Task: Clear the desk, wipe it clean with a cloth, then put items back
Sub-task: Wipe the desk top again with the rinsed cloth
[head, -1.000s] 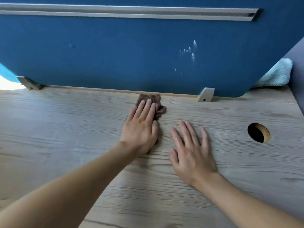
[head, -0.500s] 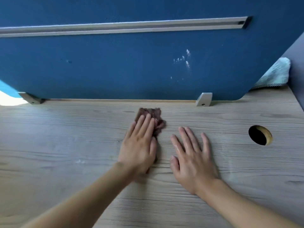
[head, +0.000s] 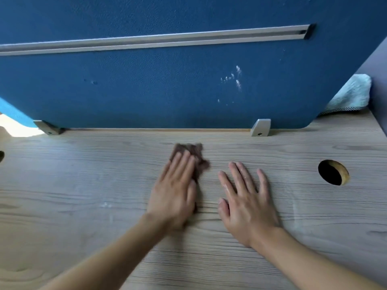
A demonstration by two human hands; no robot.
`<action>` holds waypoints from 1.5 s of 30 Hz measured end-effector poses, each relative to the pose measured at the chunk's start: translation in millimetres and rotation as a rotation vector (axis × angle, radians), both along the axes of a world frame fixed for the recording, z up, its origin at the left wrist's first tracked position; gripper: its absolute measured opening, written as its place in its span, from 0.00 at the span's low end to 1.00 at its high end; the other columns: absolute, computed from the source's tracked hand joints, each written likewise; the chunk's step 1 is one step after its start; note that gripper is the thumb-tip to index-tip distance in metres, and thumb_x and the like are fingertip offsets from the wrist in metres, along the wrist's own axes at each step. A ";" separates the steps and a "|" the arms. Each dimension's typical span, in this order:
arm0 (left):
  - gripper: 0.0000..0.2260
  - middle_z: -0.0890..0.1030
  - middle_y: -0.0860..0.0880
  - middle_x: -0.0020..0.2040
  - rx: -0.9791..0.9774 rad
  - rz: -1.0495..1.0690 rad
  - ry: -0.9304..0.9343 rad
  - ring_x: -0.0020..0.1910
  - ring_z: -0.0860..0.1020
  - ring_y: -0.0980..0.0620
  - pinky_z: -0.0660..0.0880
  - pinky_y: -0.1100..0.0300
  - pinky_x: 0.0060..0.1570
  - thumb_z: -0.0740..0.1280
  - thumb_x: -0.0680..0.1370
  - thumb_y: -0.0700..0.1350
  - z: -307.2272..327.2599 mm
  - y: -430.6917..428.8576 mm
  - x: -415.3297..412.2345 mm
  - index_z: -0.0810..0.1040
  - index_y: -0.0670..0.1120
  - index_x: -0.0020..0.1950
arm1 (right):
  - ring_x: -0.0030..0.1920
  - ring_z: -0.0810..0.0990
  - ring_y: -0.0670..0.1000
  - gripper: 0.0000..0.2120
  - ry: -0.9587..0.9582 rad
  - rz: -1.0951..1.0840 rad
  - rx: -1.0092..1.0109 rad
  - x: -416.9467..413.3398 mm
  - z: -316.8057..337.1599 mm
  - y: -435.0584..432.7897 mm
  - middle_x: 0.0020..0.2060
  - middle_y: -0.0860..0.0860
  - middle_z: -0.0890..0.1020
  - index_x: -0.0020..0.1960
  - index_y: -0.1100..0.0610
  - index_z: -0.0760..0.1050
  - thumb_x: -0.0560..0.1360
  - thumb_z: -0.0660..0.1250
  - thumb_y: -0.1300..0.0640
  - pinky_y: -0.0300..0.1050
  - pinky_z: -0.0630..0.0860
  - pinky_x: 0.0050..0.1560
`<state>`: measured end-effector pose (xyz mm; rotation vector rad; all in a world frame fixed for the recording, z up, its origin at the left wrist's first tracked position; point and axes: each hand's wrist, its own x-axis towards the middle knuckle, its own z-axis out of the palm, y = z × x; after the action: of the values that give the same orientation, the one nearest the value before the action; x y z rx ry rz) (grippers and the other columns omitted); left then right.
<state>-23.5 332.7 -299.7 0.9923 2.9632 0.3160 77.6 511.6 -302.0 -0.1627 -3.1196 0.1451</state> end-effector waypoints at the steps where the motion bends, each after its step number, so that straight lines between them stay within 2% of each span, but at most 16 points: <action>1: 0.28 0.58 0.47 0.80 -0.008 -0.112 -0.014 0.81 0.50 0.51 0.53 0.51 0.78 0.50 0.81 0.52 1.7 -7.7 27.5 0.59 0.45 0.80 | 0.77 0.63 0.58 0.31 0.003 0.000 -0.001 0.4 -0.4 -0.3 0.76 0.60 0.66 0.74 0.56 0.70 0.75 0.53 0.44 0.70 0.59 0.71; 3: 0.27 0.57 0.48 0.81 -0.033 -0.303 -0.029 0.80 0.52 0.50 0.53 0.50 0.77 0.54 0.81 0.51 5.2 -21.6 65.8 0.60 0.45 0.80 | 0.77 0.63 0.58 0.31 -0.001 0.006 0.002 0.1 -0.4 -0.8 0.75 0.60 0.66 0.74 0.56 0.71 0.75 0.53 0.44 0.71 0.59 0.71; 6: 0.26 0.58 0.50 0.81 -0.020 -0.400 -0.046 0.80 0.54 0.51 0.50 0.54 0.78 0.55 0.81 0.49 3.5 -30.8 39.9 0.61 0.47 0.80 | 0.78 0.61 0.58 0.31 -0.008 0.007 0.006 -0.2 -1.3 -0.3 0.76 0.60 0.64 0.74 0.56 0.70 0.75 0.53 0.44 0.71 0.58 0.71; 9: 0.27 0.60 0.48 0.80 -0.009 -0.117 -0.021 0.80 0.56 0.51 0.49 0.56 0.78 0.51 0.80 0.51 -4.0 -13.8 -25.1 0.63 0.47 0.79 | 0.78 0.60 0.57 0.31 -0.008 0.004 0.008 -0.3 -2.4 0.5 0.77 0.60 0.64 0.75 0.56 0.69 0.75 0.53 0.44 0.71 0.58 0.71; 11: 0.30 0.55 0.50 0.81 -0.029 0.172 -0.033 0.80 0.50 0.54 0.46 0.56 0.79 0.43 0.79 0.55 -4.8 0.1 -56.5 0.57 0.48 0.81 | 0.78 0.60 0.57 0.31 -0.005 0.002 0.014 0.6 -2.4 -0.2 0.76 0.60 0.64 0.74 0.56 0.69 0.76 0.53 0.44 0.71 0.58 0.71; 13: 0.32 0.49 0.52 0.82 -0.027 0.244 -0.059 0.80 0.44 0.56 0.42 0.56 0.78 0.40 0.78 0.56 -6.2 9.1 -52.2 0.52 0.49 0.82 | 0.77 0.61 0.57 0.31 0.002 -0.003 0.019 -0.7 -2.7 0.8 0.76 0.60 0.65 0.74 0.56 0.70 0.75 0.53 0.44 0.70 0.58 0.71; 18: 0.27 0.53 0.49 0.81 -0.050 -0.212 -0.044 0.81 0.48 0.51 0.52 0.50 0.78 0.49 0.83 0.52 4.2 -29.4 58.5 0.56 0.46 0.81 | 0.78 0.60 0.57 0.31 -0.009 0.005 0.032 -0.4 -4.0 0.6 0.76 0.60 0.64 0.75 0.56 0.68 0.76 0.52 0.44 0.70 0.56 0.72; 21: 0.26 0.55 0.49 0.81 -0.051 -0.427 -0.095 0.81 0.51 0.51 0.51 0.51 0.78 0.52 0.82 0.50 3.5 -47.7 47.2 0.58 0.47 0.81 | 0.78 0.60 0.57 0.31 -0.002 0.008 0.038 -1.0 -5.7 -0.2 0.76 0.60 0.64 0.75 0.56 0.68 0.76 0.52 0.44 0.70 0.56 0.72; 24: 0.28 0.57 0.49 0.81 -0.026 -0.105 -0.069 0.80 0.52 0.53 0.52 0.51 0.78 0.48 0.80 0.52 -0.8 -31.1 -7.7 0.59 0.48 0.80 | 0.78 0.59 0.57 0.31 -0.014 0.012 0.054 -1.0 -6.3 0.6 0.77 0.59 0.63 0.76 0.56 0.66 0.77 0.51 0.44 0.70 0.56 0.73; 26: 0.31 0.53 0.51 0.82 -0.037 0.198 -0.073 0.80 0.48 0.56 0.45 0.55 0.79 0.41 0.78 0.55 -1.3 -17.3 -38.2 0.55 0.49 0.81 | 0.79 0.58 0.57 0.30 -0.016 0.004 0.060 -0.1 -5.4 1.2 0.77 0.59 0.63 0.76 0.56 0.65 0.78 0.50 0.44 0.69 0.55 0.73; 28: 0.32 0.51 0.51 0.82 -0.036 0.268 -0.077 0.80 0.45 0.56 0.43 0.56 0.79 0.40 0.78 0.56 -4.2 -9.1 -35.3 0.53 0.49 0.82 | 0.79 0.57 0.57 0.30 -0.022 0.001 0.065 -0.4 -6.1 1.6 0.77 0.59 0.62 0.77 0.56 0.65 0.78 0.49 0.44 0.69 0.55 0.73; 32: 0.28 0.54 0.47 0.81 -0.025 -0.080 -0.037 0.81 0.49 0.50 0.55 0.48 0.78 0.48 0.82 0.53 2.6 -30.5 61.0 0.57 0.44 0.81 | 0.78 0.59 0.57 0.31 -0.011 -0.008 0.055 -1.0 -5.3 0.8 0.77 0.59 0.64 0.76 0.56 0.67 0.77 0.50 0.44 0.69 0.55 0.73; 36: 0.27 0.56 0.48 0.81 -0.030 -0.417 -0.094 0.80 0.52 0.50 0.53 0.51 0.78 0.55 0.81 0.49 4.2 -59.0 77.8 0.60 0.45 0.80 | 0.78 0.59 0.57 0.31 -0.017 -0.004 0.054 -1.7 -4.3 0.8 0.77 0.59 0.64 0.76 0.56 0.67 0.77 0.49 0.44 0.69 0.54 0.73; 39: 0.26 0.60 0.47 0.80 0.009 -0.172 -0.051 0.80 0.56 0.50 0.53 0.53 0.78 0.52 0.81 0.49 -3.1 -50.1 17.0 0.63 0.45 0.79 | 0.78 0.59 0.57 0.31 -0.031 0.007 0.052 -2.0 -4.0 0.1 0.77 0.59 0.63 0.76 0.55 0.66 0.77 0.48 0.44 0.69 0.53 0.73; 42: 0.29 0.55 0.49 0.81 -0.031 0.215 -0.039 0.80 0.49 0.53 0.47 0.54 0.79 0.44 0.80 0.54 -6.1 -34.5 -2.2 0.57 0.47 0.81 | 0.80 0.54 0.55 0.32 -0.049 0.000 0.053 -1.2 -4.2 2.2 0.79 0.58 0.59 0.78 0.54 0.61 0.78 0.45 0.43 0.67 0.49 0.75; 45: 0.28 0.55 0.47 0.81 -0.003 0.097 -0.025 0.81 0.49 0.51 0.53 0.48 0.78 0.48 0.81 0.53 -3.4 -34.4 54.0 0.58 0.45 0.81 | 0.79 0.54 0.56 0.33 -0.059 0.001 0.049 -1.2 -5.3 1.0 0.79 0.58 0.59 0.78 0.54 0.61 0.77 0.44 0.43 0.66 0.49 0.75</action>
<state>30.5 298.3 -303.0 0.8390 2.9944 0.3220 76.4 512.6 -307.3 -0.1670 -3.1785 0.0643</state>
